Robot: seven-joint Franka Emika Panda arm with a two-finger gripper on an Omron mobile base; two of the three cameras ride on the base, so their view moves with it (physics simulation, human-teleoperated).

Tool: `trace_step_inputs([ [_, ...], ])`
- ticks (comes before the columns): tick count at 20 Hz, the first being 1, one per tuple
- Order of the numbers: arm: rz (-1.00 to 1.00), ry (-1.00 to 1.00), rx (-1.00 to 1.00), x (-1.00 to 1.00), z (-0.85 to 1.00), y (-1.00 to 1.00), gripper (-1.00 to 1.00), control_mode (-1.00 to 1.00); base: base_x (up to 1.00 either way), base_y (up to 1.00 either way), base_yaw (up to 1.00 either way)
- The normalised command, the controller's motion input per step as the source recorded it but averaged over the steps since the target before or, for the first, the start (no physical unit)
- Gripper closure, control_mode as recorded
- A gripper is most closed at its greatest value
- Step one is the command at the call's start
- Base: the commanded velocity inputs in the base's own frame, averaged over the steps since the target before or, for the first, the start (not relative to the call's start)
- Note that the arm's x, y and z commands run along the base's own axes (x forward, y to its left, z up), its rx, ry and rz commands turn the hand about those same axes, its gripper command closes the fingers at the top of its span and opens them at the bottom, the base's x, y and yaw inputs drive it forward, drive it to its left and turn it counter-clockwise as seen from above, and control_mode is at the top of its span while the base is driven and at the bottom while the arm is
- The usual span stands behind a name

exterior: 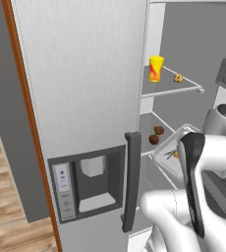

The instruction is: Place the tupperware on the second highest shelf of the fridge. Make space for the tupperware among the existing items by rearranging them on the shelves if needed. Close the fridge door when finished.

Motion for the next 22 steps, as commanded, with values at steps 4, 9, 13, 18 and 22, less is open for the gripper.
trace_step_inputs([
  [4, -0.02, -0.04, 0.03, 0.38, -0.13, -0.12, 1.00, -1.00, 0.00, 0.00, 0.00],
  [9, -0.01, -0.02, 0.01, 0.40, -0.10, -0.13, 1.00, -1.00, 0.00, 0.00, 0.00],
  [13, 0.00, -0.01, 0.00, 0.44, -0.19, -0.10, 1.00, -1.00, 0.00, 0.00, 0.00],
  [18, 0.03, -0.02, 0.00, 0.43, -0.19, -0.02, 1.00, -1.00, 0.00, 0.00, 0.00],
  [22, 0.06, -0.05, 0.02, 0.37, -0.01, -0.13, 1.00, -1.00, 0.00, 0.00, 0.00],
])
